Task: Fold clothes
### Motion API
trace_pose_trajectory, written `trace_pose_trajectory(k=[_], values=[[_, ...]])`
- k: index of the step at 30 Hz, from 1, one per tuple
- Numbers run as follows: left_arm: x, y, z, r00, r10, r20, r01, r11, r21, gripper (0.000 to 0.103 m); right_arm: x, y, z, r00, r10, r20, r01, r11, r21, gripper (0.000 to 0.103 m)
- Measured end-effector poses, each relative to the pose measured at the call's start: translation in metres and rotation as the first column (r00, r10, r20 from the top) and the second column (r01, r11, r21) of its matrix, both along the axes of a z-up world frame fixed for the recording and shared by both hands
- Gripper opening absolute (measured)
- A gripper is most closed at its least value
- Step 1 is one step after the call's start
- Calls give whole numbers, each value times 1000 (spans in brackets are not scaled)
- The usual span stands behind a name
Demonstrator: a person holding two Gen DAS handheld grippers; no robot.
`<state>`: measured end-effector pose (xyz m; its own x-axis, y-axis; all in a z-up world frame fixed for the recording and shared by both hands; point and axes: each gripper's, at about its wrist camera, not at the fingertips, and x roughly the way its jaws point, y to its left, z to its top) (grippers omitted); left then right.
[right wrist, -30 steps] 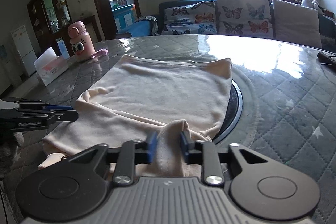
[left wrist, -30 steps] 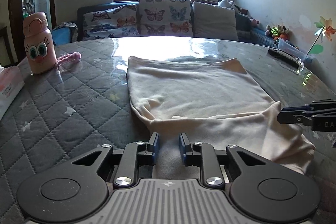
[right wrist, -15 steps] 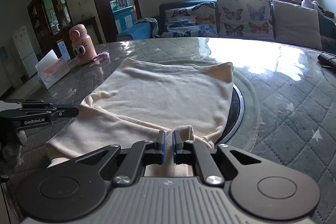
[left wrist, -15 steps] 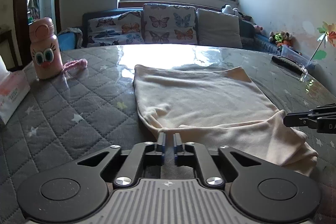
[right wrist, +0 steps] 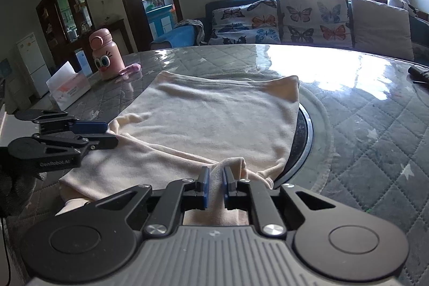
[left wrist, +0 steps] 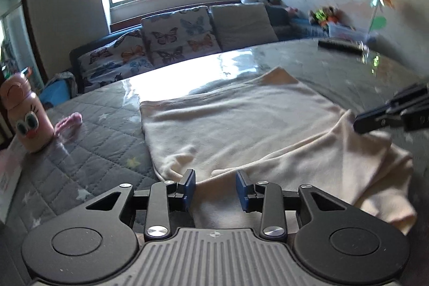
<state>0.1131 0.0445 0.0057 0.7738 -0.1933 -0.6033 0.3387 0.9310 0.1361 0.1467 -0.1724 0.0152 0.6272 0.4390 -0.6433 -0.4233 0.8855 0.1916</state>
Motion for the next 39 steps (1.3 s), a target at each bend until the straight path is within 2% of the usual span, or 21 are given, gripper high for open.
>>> trace_pose_trajectory(k=[3, 6, 7, 9, 17, 22, 25, 31, 36, 39], values=[[2, 0, -1, 999, -34, 5, 34, 999, 39, 27, 1, -1, 0, 1000, -1, -2, 1, 1000, 1, 10], [4, 0, -2, 997, -76, -5, 76, 995, 65, 14, 1, -2, -1, 1000, -4, -4, 4, 1000, 6, 10], [4, 0, -3, 996, -88, -6, 88, 993, 82, 7, 1, -2, -1, 1000, -7, -4, 7, 1000, 7, 10], [4, 0, -4, 995, -100, -5, 100, 990, 96, 2, 1, -2, -2, 1000, -10, -2, 10, 1000, 9, 10], [0, 12, 2, 996, -86, 0, 86, 993, 86, 1, -5, -1, 4, 1000, -7, 12, 7, 999, 32, 10], [2, 17, -1, 998, -61, -8, 61, 994, 94, 1, 3, -7, -7, 998, -58, -28, 59, 998, 12, 10], [0, 18, 3, 998, -59, -11, 59, 996, 68, 2, 0, -11, -6, 998, -67, -19, 67, 998, 14, 10], [-26, 13, 16, 994, -108, 7, 108, 994, 19, 5, -12, -3, 7, 999, -8, 49, 8, 1000, 6, 10], [-48, 3, 10, 983, -182, -23, 182, 983, 30, 6, -16, 10, 4, 997, 57, 46, -56, 998, -11, 10], [-53, 6, -1, 983, -172, -65, 175, 984, 41, 6, -17, 12, -3, 998, 58, 25, -57, 998, -37, 10]])
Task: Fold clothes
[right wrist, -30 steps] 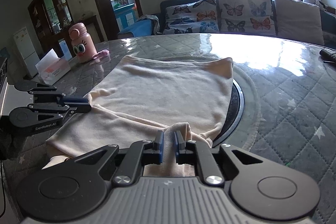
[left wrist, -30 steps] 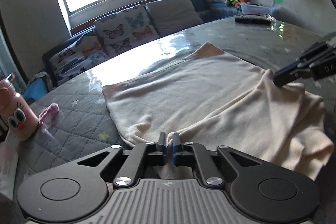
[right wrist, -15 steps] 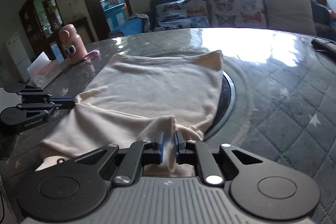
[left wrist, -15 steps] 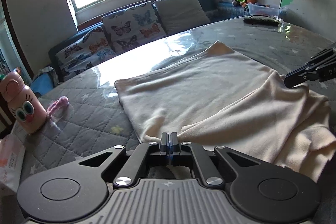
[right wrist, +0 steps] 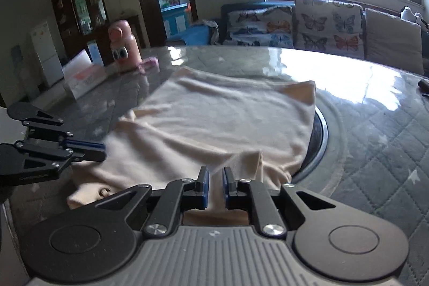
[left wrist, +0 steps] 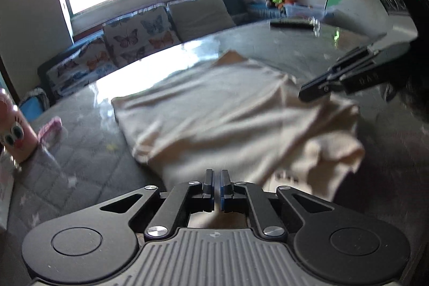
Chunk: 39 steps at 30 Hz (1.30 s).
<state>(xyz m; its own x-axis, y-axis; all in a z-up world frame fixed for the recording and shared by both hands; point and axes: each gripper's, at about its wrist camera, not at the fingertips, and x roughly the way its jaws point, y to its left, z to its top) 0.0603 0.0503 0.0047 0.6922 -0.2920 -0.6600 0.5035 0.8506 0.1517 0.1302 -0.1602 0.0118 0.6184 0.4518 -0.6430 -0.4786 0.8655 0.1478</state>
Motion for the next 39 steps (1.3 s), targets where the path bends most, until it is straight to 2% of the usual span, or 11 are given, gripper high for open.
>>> trace_pose_trajectory(k=[4, 9, 11, 13, 14, 19, 22, 25, 28, 32, 39], values=[[-6, 9, -3, 1000, 24, -9, -24, 1000, -11, 6, 1, -11, -7, 999, -35, -35, 36, 999, 6, 10], [-20, 11, 4, 1000, 10, 23, -10, 1000, -3, 8, -8, -10, 4, 1000, -16, 4, 16, 1000, 8, 12], [-28, 7, 6, 999, -14, 46, 13, 1000, 22, 19, -6, -8, 1, 1000, -19, -4, 19, 1000, -1, 19], [-36, 2, 4, 997, -44, 68, 40, 998, 58, 32, -2, -8, -4, 999, -31, -25, 31, 999, -10, 19], [-41, -1, 3, 995, -60, 79, 53, 995, 79, 36, -2, -10, -4, 999, -33, -31, 33, 999, -2, 19], [-57, -18, -5, 980, -145, 139, 119, 976, 180, 41, -12, -14, 7, 1000, -9, -16, 9, 1000, -13, 22], [-60, -23, -5, 974, -170, 150, 143, 974, 174, 43, -21, -14, 9, 1000, 13, -10, -13, 999, -37, 31], [-66, -24, -4, 966, -199, 163, 169, 969, 179, 48, -30, -17, 11, 999, 33, -8, -34, 998, -56, 32], [-70, -23, -5, 963, -219, 157, 187, 962, 198, 48, -37, -20, 12, 999, 48, -5, -48, 996, -69, 36], [-75, -26, -8, 959, -243, 148, 209, 954, 216, 50, -41, -22, 12, 998, 60, -8, -61, 994, -85, 36], [-68, -38, -13, 953, -239, 186, 201, 959, 200, 49, -54, -22, 12, 994, 111, 3, -109, 985, -133, 45]])
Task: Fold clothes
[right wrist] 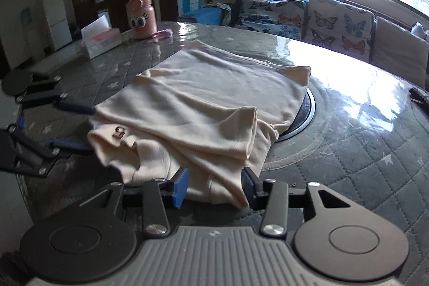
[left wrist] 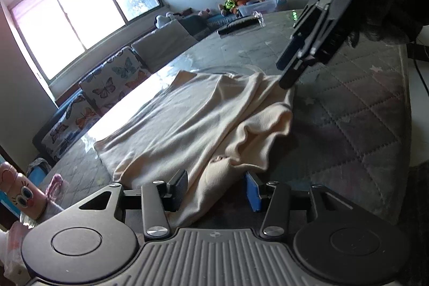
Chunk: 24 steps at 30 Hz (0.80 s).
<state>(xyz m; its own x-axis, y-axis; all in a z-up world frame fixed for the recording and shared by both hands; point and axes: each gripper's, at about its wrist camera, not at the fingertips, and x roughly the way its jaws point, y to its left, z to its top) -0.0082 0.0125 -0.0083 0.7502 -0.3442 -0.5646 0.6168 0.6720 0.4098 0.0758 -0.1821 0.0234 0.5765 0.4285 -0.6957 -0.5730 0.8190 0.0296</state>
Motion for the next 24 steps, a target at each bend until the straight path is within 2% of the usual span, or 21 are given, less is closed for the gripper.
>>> trace_pose_trajectory(k=[1, 2, 4, 7, 11, 17, 21, 22, 23, 24], values=[[2, -2, 0, 1000, 3, 3, -3, 1000, -6, 42, -2, 0, 0, 1000, 11, 6, -11, 1000, -8, 46], [4, -3, 0, 1000, 6, 3, -6, 1000, -15, 29, -5, 0, 1, 1000, 22, 12, -21, 1000, -16, 49], [10, -6, 3, 999, 35, 5, -35, 999, -27, 11, -11, 1, 3, 998, 52, 26, -51, 998, -31, 54], [23, -3, 14, 997, 79, -10, -80, 993, -89, 9, -17, 5, 4, 994, 100, 41, -99, 994, -44, 56], [46, -1, 28, 991, 133, -20, -135, 980, -146, 9, -22, 17, 4, 982, 175, 75, -170, 983, -71, 66], [67, 2, 35, 987, 155, -53, -162, 970, -184, 9, -10, 42, -1, 967, 214, 140, -202, 975, -97, 66], [66, 5, 34, 987, 147, -68, -158, 968, -197, 9, 9, 50, -8, 973, 204, 111, -196, 978, -77, 55], [64, 5, 33, 987, 147, -69, -158, 968, -197, 9, 13, 51, -9, 975, 201, 96, -195, 978, -70, 49], [62, 7, 33, 987, 145, -73, -157, 967, -199, 12, 17, 52, -10, 977, 197, 82, -193, 979, -63, 38], [59, 8, 32, 987, 146, -73, -158, 967, -199, 12, 21, 53, -12, 979, 194, 67, -191, 980, -56, 33]])
